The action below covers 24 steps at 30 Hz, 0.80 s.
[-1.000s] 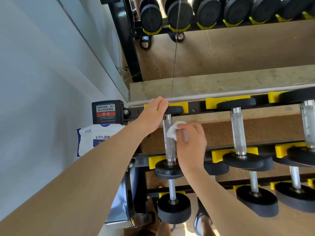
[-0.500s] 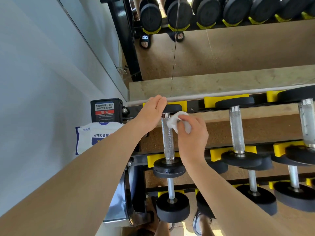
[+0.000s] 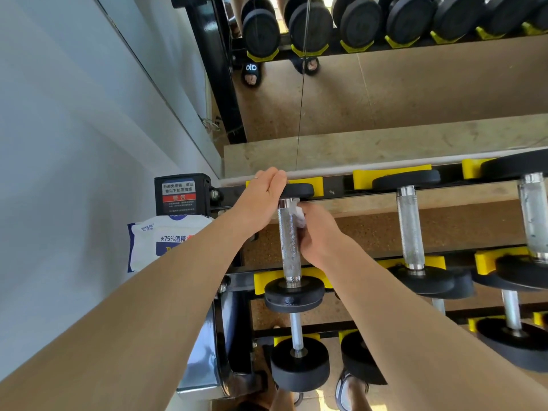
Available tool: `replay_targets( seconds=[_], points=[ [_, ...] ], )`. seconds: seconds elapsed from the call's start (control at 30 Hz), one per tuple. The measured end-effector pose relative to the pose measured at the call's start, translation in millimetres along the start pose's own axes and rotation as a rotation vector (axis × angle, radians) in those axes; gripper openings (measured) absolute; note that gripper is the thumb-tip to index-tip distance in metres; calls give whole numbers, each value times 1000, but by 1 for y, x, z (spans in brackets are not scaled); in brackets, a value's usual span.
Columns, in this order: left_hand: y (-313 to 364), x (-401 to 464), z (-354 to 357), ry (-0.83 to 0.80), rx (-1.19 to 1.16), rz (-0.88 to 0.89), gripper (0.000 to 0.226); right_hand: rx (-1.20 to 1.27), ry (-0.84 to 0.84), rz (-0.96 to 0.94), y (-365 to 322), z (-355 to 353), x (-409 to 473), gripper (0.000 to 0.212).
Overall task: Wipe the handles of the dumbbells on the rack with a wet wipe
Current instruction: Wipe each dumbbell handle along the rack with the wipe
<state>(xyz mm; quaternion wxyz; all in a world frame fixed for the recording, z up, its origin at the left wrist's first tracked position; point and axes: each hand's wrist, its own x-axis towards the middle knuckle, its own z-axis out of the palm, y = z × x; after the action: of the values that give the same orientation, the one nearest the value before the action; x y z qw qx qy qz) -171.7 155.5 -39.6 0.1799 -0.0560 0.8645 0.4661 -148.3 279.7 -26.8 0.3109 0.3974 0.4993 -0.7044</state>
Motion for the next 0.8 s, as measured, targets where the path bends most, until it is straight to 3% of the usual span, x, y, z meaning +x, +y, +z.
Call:
replay_targets(
  seconds=[0.07, 0.13, 0.23, 0.3, 0.47, 0.57, 0.7, 0.73, 0.8],
  points=[
    [1, 0, 0, -5, 3, 2, 45, 76, -29, 45, -1, 1, 3, 17],
    [2, -1, 0, -7, 4, -7, 45, -63, 24, -28, 2, 4, 8, 18],
    [2, -1, -1, -3, 11, -5, 46, -490, 232, -509, 25, 5, 7, 24],
    [3, -1, -1, -4, 16, -9, 46, -734, 345, -868, 43, -1, -2, 15],
    [3, -1, -1, 1, 21, -2, 46, -1037, 231, -1235, 50, -25, -13, 15],
    [2, 0, -1, 4, 19, 0, 46, -1172, 149, -1337, 53, -26, -17, 23],
    [2, -1, -1, 2, 22, 9, 47, -1478, 136, -1310, 57, -33, -8, 30],
    [2, -1, -2, 2, 19, 8, 47, -1470, 139, -1313, 57, -38, -9, 27],
    [2, -1, -1, 9, 8, 3, 48, -1231, 246, -1253, 53, -45, -17, 15]
  ],
)
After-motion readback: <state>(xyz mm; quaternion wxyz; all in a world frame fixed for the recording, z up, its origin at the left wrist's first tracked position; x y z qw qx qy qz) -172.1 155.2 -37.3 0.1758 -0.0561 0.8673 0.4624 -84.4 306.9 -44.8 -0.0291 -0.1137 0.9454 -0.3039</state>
